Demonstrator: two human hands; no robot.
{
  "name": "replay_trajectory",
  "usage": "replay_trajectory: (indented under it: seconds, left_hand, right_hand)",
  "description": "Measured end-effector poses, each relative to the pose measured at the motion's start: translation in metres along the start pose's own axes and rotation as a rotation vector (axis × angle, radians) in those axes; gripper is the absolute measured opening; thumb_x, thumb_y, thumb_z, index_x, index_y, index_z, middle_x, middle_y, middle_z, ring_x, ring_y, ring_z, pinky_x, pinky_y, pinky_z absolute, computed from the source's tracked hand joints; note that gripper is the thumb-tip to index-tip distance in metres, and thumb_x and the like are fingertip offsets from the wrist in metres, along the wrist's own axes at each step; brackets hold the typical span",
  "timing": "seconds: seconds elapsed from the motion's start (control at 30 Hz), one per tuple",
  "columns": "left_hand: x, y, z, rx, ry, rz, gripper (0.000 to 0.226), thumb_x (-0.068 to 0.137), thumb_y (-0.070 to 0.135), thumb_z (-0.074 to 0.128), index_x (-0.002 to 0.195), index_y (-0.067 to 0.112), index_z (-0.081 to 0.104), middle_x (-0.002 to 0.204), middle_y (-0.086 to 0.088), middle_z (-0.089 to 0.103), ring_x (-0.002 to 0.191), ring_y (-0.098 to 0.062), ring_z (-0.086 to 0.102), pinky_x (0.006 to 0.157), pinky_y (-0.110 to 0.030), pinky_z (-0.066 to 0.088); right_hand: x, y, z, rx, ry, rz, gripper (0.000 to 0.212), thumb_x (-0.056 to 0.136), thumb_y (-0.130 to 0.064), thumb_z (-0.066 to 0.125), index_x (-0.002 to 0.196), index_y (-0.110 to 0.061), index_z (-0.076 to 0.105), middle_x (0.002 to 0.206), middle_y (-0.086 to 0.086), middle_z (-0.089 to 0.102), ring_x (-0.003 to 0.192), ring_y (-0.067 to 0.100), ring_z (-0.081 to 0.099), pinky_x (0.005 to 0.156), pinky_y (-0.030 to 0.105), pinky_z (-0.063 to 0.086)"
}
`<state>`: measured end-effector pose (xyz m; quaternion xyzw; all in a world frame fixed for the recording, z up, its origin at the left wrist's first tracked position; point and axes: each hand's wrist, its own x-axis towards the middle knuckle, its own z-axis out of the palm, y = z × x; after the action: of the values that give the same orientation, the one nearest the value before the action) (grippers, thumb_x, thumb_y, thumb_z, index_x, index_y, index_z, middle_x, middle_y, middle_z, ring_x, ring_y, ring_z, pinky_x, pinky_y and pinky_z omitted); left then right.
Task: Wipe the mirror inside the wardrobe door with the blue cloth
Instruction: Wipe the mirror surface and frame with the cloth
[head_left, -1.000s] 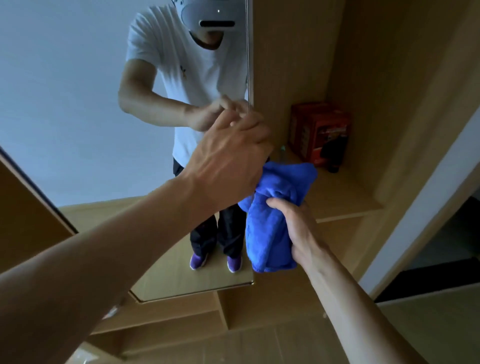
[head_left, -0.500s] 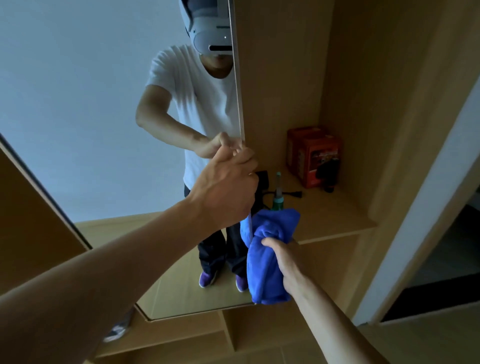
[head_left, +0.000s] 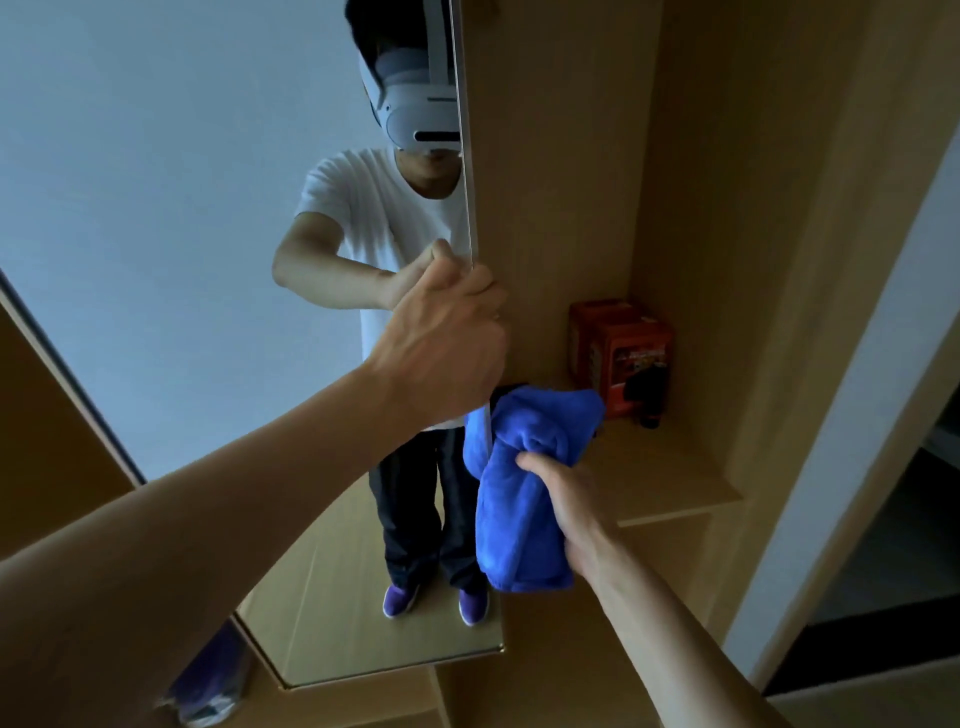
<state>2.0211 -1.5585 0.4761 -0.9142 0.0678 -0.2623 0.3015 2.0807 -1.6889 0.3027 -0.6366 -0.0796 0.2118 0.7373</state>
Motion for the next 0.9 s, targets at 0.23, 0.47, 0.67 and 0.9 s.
replay_trajectory:
  seconds: [0.23,0.47,0.67,0.9]
  left_hand:
    - [0.015,-0.029,-0.023,-0.019,0.106,-0.056,0.020,0.091,0.023,0.050,0.092,0.018,0.070,0.108,-0.005,0.062,0.105,-0.027,0.052,0.092,-0.042,0.032]
    - [0.011,-0.042,-0.024,0.057,0.132,0.117,0.027,0.097,0.036,0.045,0.094,0.027,0.070,0.107,0.008,0.063,0.118,-0.012,0.053,0.094,-0.033,0.023]
    - [0.012,-0.048,-0.033,0.096,0.060,0.115,0.039,0.098,0.032,0.026,0.109,0.027,0.063,0.119,0.008,0.054,0.128,-0.014,0.043,0.105,-0.046,0.029]
    - [0.039,-0.080,-0.059,0.129,0.207,0.063,0.031,0.093,0.028,0.032,0.098,0.024,0.062,0.119,0.003,0.056,0.127,-0.020,0.045,0.099,-0.047,0.034]
  right_hand:
    - [0.006,0.010,-0.003,-0.058,0.010,0.179,0.036,0.076,-0.037,0.076,0.105,-0.015,0.071,0.095,0.006,0.078,0.093,0.021,0.073,0.078,0.036,0.054]
    - [0.004,-0.049,0.011,-0.009,0.027,-0.147,0.010,0.074,-0.026,0.075,0.083,-0.026,0.071,0.075,-0.008,0.076,0.065,0.006,0.072,0.057,0.024,0.055]
    - [-0.009,-0.113,0.027,0.024,0.067,-0.271,0.010,0.081,-0.019,0.072,0.084,-0.009,0.072,0.073,0.006,0.075,0.069,0.019,0.075,0.054,0.026,0.053]
    - [-0.020,-0.076,0.026,-0.017,0.078,-0.229,0.036,0.074,-0.028,0.072,0.108,-0.019,0.068,0.104,0.004,0.075,0.097,0.023,0.073,0.084,0.040,0.059]
